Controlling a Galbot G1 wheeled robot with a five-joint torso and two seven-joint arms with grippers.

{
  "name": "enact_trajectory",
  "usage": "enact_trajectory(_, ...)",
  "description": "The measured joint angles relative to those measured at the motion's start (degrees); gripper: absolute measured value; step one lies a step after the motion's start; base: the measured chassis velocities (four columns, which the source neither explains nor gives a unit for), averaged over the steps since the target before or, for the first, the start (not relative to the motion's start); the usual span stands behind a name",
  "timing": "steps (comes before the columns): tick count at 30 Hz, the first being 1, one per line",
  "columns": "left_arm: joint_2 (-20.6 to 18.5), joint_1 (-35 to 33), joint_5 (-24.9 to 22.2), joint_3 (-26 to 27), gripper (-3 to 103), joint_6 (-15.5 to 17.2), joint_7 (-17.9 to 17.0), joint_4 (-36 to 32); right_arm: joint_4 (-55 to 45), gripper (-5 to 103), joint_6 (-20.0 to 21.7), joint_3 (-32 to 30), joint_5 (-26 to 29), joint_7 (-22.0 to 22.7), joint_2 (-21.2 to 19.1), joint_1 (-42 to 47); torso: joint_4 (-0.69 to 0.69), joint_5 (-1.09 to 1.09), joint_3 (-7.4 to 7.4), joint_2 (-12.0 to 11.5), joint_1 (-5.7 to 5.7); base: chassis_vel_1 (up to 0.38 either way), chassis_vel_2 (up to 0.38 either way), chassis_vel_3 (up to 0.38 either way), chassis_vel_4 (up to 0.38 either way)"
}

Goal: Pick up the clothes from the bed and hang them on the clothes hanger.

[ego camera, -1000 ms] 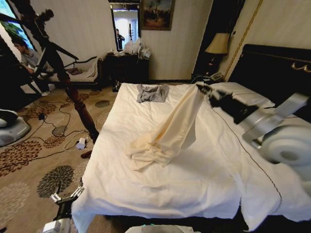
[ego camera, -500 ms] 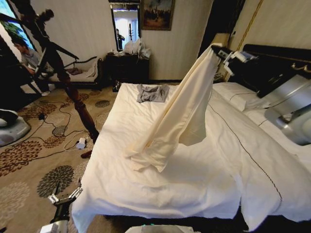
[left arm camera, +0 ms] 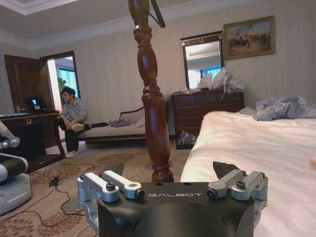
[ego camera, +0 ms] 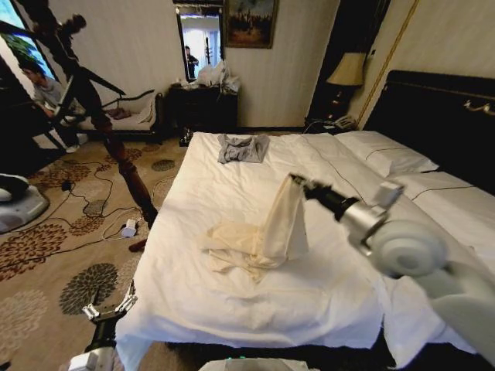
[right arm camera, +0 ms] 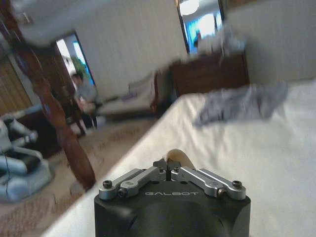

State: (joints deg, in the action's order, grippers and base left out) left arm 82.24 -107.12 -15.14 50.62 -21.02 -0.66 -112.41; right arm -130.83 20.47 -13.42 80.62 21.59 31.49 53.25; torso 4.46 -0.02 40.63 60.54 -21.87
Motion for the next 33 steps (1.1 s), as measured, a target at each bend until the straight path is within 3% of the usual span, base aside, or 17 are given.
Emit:
enact_trajectory(3,0.7,-0.3,-0.9,-0.7,100,1.0,0.1,-2.2,8.0,0,-1.1,8.6,-5.3,-1.1,4.6,-1.2,0.0,0.02,0.0,0.0,0.0,0.0,0.0,0.0,0.0)
enact_trajectory(5,0.9,-0.5,-1.2,-0.8,100,1.2,0.3,-2.7,10.1,0,-1.7,10.2,-6.3,-0.5,6.1,-1.6,-0.01,0.03,0.01,0.0,-0.01,0.0,0.0,0.0,0.0)
enact_trajectory(9,1.8,-1.8,-5.1,-1.3,100,3.8,1.3,-7.7,13.8,0,-3.8,19.3,-7.5,9.8,14.4,-4.8,-0.04,0.03,0.01,0.0,-0.01,0.0,0.0,0.0,0.0)
enact_trajectory(16,2.4,-2.2,-6.1,-2.2,100,6.0,1.6,-12.6,11.8,0,-2.2,27.7,-7.0,11.9,18.9,-7.4,0.0,0.0,0.0,0.0,-0.01,0.0,0.0,0.0,0.0)
enact_trajectory(20,2.9,-3.0,-5.8,-4.2,100,6.6,2.1,-13.7,12.4,0,-1.7,31.8,-7.0,12.2,22.3,-10.0,-0.01,0.0,0.0,0.0,-0.01,0.0,0.0,0.0,0.0)
enact_trajectory(23,3.2,-3.4,-2.2,-7.2,100,6.6,2.6,-12.4,14.2,-3,-1.8,32.9,-7.4,11.2,25.2,-11.7,-0.02,0.0,0.01,0.0,-0.01,0.0,0.0,0.0,0.0)
enact_trajectory(25,3.2,-3.1,0.5,-9.1,100,6.4,2.8,-11.5,14.3,7,-1.6,33.0,-7.0,10.9,26.1,-12.1,-0.02,0.01,0.01,0.0,-0.01,0.0,0.0,0.0,0.0)
enact_trajectory(27,3.1,-2.9,1.7,-10.6,100,6.4,2.9,-11.1,14.3,7,-0.7,32.9,-6.7,10.9,26.3,-12.2,-0.02,0.02,0.01,0.0,-0.01,0.0,0.0,0.0,0.0)
enact_trajectory(28,2.8,-2.7,3.3,-13.0,100,6.4,3.2,-10.3,14.0,18,2.1,32.7,-6.3,12.3,26.5,-12.2,0.0,0.01,0.0,0.0,-0.01,0.0,0.0,0.0,0.0)
enact_trajectory(29,2.6,-2.5,4.5,-14.5,100,6.5,3.4,-9.7,13.7,18,4.0,32.5,-5.8,13.9,26.5,-12.1,0.0,0.02,0.01,0.0,-0.01,0.0,0.0,0.0,0.0)
enact_trajectory(31,2.3,-1.6,6.8,-17.7,100,6.7,3.7,-7.9,12.7,28,10.1,31.6,-3.1,20.4,26.5,-11.2,-0.01,0.02,0.01,0.0,-0.01,0.0,0.0,0.0,0.0)
enact_trajectory(33,2.3,-1.2,7.4,-18.7,100,6.9,3.7,-7.3,12.4,33,11.7,31.3,-2.6,22.1,26.4,-10.8,-0.01,0.02,0.01,0.0,-0.01,0.0,0.0,0.0,0.0)
